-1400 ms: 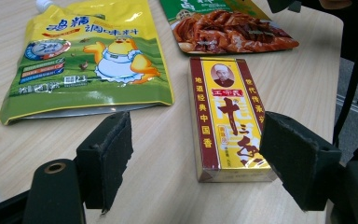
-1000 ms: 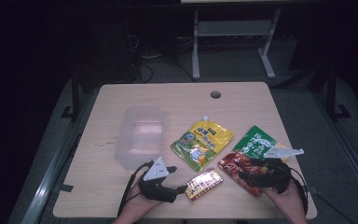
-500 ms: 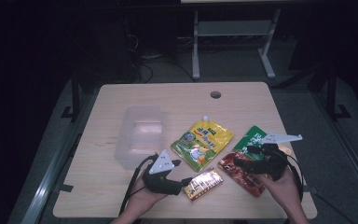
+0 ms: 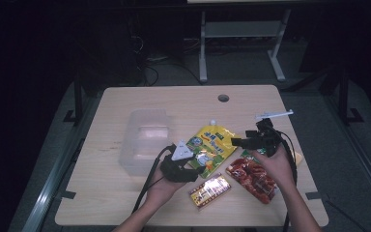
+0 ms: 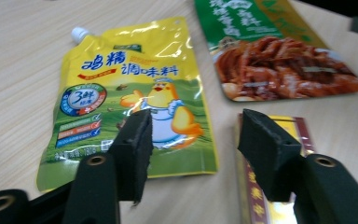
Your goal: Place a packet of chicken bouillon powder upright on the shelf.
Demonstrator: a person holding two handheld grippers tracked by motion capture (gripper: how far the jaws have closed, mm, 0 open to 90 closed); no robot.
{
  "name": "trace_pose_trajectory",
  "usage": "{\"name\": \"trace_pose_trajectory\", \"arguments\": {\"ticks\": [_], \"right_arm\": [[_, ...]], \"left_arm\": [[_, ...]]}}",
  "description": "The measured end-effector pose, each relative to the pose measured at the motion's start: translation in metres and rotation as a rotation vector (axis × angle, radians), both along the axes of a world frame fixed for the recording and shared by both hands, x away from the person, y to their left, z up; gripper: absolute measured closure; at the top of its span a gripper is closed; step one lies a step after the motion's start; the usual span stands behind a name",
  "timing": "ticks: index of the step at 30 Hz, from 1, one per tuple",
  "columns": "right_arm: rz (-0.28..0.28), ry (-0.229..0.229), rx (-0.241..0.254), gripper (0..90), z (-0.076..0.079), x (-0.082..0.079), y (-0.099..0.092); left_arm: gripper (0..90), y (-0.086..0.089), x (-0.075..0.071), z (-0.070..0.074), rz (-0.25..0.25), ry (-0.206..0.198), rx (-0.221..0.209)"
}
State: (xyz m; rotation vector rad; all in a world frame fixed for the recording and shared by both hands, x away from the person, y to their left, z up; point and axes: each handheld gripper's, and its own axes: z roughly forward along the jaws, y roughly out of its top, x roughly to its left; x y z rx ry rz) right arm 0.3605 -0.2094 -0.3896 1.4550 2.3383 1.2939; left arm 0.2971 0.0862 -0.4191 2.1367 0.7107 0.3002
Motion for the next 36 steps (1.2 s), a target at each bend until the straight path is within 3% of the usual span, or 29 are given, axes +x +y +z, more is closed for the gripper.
{"name": "trace_pose_trajectory", "arguments": {"ticks": [1, 3, 7, 8, 11, 18, 27, 36], "right_arm": [[-0.03, 0.033, -0.031, 20.7, -0.008, 0.01, 0.001], [-0.043, 0.053, -0.05, 22.4, -0.015, 0.018, 0.0], [-0.08, 0.095, -0.042, 24.1, -0.025, 0.026, -0.002], [-0.087, 0.123, -0.046, 26.0, -0.032, 0.03, -0.001], [-0.1, 0.144, -0.063, 27.7, -0.038, 0.035, 0.001], [-0.124, 0.206, -0.076, 31.7, -0.05, 0.042, 0.004], [-0.146, 0.261, -0.062, 37.8, -0.06, 0.046, 0.004], [-0.127, 0.262, -0.044, 44.5, -0.063, 0.048, 0.007]], "left_arm": [[49.8, -0.002, 0.003, -0.001, 0.006, 0.007, 0.016], [54.1, -0.005, 0.007, -0.004, 0.02, 0.014, 0.034], [64.1, -0.012, 0.014, -0.011, 0.044, 0.021, 0.069], [66.3, -0.017, 0.017, -0.014, 0.041, 0.028, 0.1], [70.7, -0.023, 0.021, -0.017, 0.035, 0.019, 0.14], [74.8, -0.028, 0.025, -0.024, 0.034, 0.048, 0.2], [75.5, -0.032, 0.025, -0.026, 0.033, 0.041, 0.23], [74.3, -0.034, 0.026, -0.027, 0.028, 0.049, 0.232]]}}
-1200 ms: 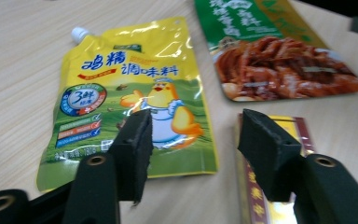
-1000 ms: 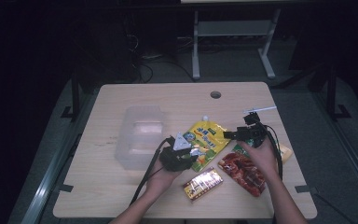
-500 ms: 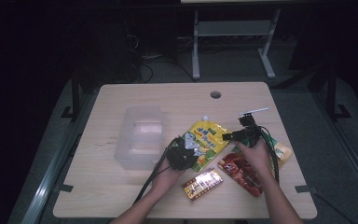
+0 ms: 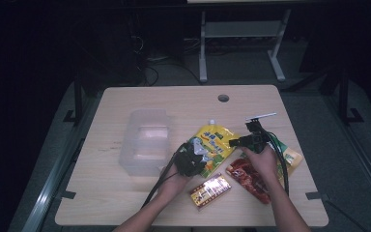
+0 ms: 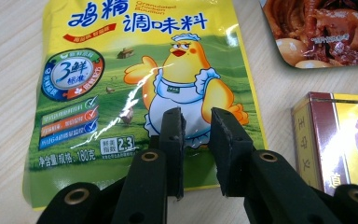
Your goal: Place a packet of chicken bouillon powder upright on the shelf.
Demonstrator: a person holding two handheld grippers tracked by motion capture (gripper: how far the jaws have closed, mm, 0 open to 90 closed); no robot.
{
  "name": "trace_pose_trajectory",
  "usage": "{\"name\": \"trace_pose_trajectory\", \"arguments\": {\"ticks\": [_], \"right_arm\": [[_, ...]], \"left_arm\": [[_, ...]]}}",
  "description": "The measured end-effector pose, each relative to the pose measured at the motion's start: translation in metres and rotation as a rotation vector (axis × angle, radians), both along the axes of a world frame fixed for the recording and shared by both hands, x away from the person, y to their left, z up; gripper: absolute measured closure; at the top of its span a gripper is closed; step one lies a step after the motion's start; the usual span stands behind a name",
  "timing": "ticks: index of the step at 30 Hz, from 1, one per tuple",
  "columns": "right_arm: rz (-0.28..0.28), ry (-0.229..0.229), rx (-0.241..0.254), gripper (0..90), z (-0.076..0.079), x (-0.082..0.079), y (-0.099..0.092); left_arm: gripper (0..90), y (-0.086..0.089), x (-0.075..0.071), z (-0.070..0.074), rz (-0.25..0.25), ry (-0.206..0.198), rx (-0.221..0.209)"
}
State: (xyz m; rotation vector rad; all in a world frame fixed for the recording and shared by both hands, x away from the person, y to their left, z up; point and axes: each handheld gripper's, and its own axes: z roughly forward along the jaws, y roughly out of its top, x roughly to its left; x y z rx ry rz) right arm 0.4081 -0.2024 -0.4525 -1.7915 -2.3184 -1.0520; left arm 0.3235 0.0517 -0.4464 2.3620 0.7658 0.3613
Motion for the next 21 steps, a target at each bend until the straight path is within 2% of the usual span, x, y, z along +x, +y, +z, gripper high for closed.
{"name": "trace_pose_trajectory", "arguments": {"ticks": [3, 7, 10, 11, 14, 21], "right_arm": [[0.001, -0.002, 0.019, 45.6, -0.001, 0.0, 0.002], [-0.001, 0.013, 0.021, 47.7, -0.004, 0.002, 0.006], [0.0, 0.004, 0.024, 50.0, -0.004, 0.003, 0.006], [0.005, -0.011, 0.032, 54.6, -0.005, 0.004, 0.006], [0.025, -0.004, 0.041, 61.0, -0.005, 0.004, 0.009], [0.03, 0.022, 0.075, 70.5, -0.012, 0.008, 0.017]], "left_arm": [[74.4, 0.0, 0.001, 0.0, -0.006, -0.005, 0.003], [74.4, -0.001, 0.001, 0.001, -0.005, 0.008, 0.009], [74.4, -0.002, 0.002, 0.001, -0.013, 0.004, 0.019], [74.4, -0.002, 0.002, 0.001, -0.012, 0.004, 0.017], [74.4, -0.003, 0.003, 0.001, -0.011, 0.006, 0.013], [74.4, -0.003, 0.004, 0.001, -0.017, 0.005, 0.014]]}}
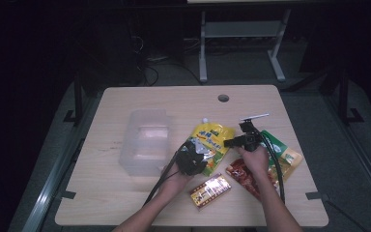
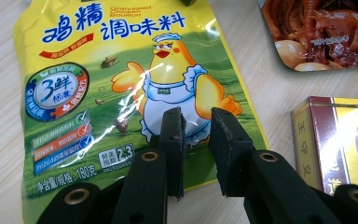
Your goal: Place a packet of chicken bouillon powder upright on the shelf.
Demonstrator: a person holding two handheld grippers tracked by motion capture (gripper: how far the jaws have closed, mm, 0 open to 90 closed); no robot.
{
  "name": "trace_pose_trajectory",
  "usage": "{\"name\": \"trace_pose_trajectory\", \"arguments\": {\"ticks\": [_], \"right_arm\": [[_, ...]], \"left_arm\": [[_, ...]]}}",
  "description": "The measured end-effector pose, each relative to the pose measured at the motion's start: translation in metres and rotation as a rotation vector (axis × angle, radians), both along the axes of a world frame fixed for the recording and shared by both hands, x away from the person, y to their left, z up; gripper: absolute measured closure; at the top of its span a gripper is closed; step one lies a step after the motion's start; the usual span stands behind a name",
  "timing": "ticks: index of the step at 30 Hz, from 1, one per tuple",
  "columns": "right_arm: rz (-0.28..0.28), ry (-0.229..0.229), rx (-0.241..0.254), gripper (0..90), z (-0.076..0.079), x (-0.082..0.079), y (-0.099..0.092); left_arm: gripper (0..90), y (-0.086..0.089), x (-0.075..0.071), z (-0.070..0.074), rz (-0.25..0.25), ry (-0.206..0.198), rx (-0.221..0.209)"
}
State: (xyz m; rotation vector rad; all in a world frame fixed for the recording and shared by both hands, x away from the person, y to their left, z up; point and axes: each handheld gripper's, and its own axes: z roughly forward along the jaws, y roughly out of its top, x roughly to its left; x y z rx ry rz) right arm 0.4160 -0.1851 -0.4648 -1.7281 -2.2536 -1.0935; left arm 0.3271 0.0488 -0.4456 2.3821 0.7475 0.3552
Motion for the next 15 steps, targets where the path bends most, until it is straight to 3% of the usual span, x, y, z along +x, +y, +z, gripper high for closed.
{"name": "trace_pose_trajectory", "arguments": {"ticks": [10, 15], "right_arm": [[-0.008, -0.012, 0.033, 88.3, -0.0005, 0.0018, -0.0015], [-0.012, -0.023, 0.03, 89.9, 0.002, 0.0008, 0.0004]], "left_arm": [[74.4, -0.001, 0.0006, -0.0002, -0.005, 0.0, 0.003], [71.1, -0.0006, 0.0007, 0.0005, -0.011, 0.012, -0.005]]}}
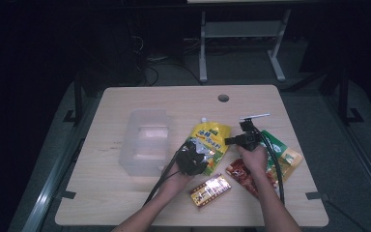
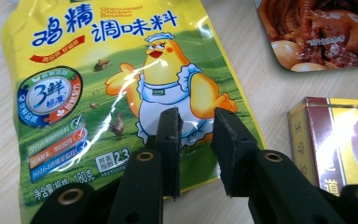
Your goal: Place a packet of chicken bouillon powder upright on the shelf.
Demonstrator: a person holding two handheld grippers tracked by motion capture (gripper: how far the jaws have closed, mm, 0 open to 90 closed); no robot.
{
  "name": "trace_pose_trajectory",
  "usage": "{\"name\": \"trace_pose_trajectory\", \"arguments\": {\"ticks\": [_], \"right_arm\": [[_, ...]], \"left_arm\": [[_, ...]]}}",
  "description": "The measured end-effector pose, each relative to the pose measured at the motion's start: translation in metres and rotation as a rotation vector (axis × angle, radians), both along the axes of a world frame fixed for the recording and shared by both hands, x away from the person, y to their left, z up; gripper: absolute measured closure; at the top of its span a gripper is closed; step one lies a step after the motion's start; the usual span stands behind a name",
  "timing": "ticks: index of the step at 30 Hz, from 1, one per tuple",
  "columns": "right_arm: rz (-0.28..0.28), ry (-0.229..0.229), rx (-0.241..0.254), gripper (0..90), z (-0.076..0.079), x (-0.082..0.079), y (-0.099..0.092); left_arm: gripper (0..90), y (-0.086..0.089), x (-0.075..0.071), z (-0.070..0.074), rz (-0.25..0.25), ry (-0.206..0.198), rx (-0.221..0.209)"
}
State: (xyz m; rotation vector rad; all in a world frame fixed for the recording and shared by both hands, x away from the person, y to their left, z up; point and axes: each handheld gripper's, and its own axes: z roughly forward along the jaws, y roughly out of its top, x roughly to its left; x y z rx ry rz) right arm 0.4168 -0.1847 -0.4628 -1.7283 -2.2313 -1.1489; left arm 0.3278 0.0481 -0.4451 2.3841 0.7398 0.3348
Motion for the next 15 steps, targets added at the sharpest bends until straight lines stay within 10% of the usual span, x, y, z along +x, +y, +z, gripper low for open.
{"name": "trace_pose_trajectory", "arguments": {"ticks": [15], "right_arm": [[0.026, -0.158, 0.004, 90.0, 0.047, -0.012, -0.01]], "left_arm": [[64.4, 0.006, -0.007, 0.015, -0.005, 0.019, -0.09]]}}
